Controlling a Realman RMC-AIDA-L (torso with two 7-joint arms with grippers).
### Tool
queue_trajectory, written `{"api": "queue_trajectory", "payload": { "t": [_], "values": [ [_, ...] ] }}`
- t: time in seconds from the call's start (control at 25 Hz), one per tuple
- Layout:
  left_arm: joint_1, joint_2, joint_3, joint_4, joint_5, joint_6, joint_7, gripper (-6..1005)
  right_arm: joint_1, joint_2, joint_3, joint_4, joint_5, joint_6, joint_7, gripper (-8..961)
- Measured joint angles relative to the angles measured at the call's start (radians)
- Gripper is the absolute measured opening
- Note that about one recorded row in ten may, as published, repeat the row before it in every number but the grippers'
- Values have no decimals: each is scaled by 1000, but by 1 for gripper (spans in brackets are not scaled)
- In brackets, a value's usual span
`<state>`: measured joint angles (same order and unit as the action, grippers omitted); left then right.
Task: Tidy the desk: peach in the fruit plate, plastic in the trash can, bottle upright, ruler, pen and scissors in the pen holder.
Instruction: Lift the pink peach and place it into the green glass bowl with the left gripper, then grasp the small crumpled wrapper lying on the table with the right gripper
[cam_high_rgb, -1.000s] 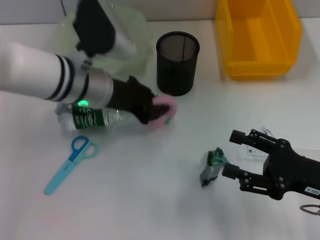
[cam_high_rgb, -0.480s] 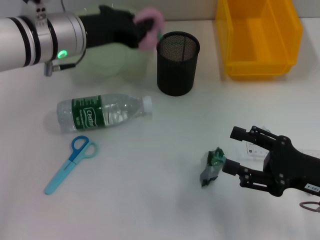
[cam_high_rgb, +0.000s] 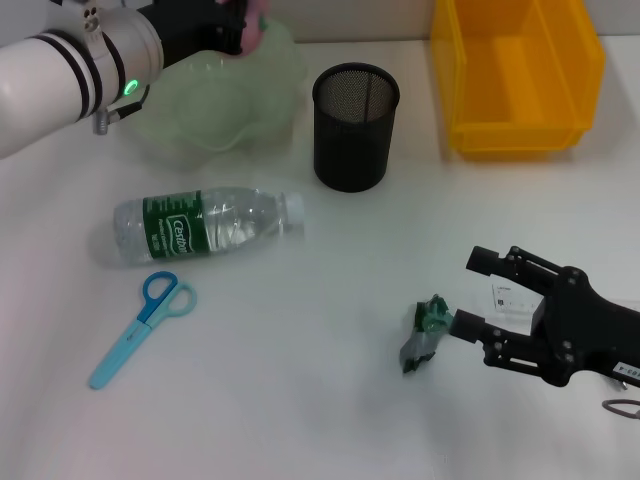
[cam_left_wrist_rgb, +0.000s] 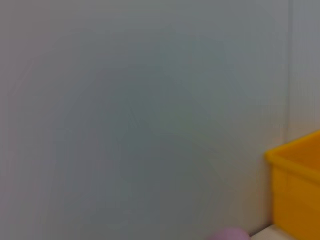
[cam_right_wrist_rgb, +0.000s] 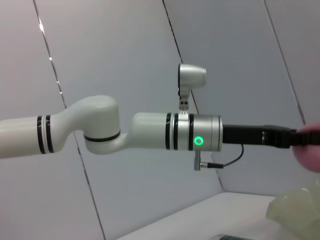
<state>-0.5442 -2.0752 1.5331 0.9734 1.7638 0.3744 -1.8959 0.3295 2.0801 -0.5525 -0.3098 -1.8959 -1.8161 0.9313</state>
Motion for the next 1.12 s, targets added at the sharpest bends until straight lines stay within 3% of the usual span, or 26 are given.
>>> {"api": "queue_trajectory", "payload": {
  "t": [0.32,0.44,0.84,1.04,1.12],
  "values": [
    [-33,-2,28,-62,-1,-93,1,74,3,0,7,0,0,3,-1,829],
    [-25,-3,71,-56,-3,-136,1,209,5,0,7,0,0,15,-2,829],
    [-22,-3,81,-52,-4,-149,-3,666,7,1,6,0,0,25,-2,829],
    [-15,-1,82,-46,-4,-115,-4,807,8,1,6,0,0,25,5,829],
    [-7,0,80,-34,-4,-84,-4,806,9,0,6,0,0,25,9,829]
  ]
}}
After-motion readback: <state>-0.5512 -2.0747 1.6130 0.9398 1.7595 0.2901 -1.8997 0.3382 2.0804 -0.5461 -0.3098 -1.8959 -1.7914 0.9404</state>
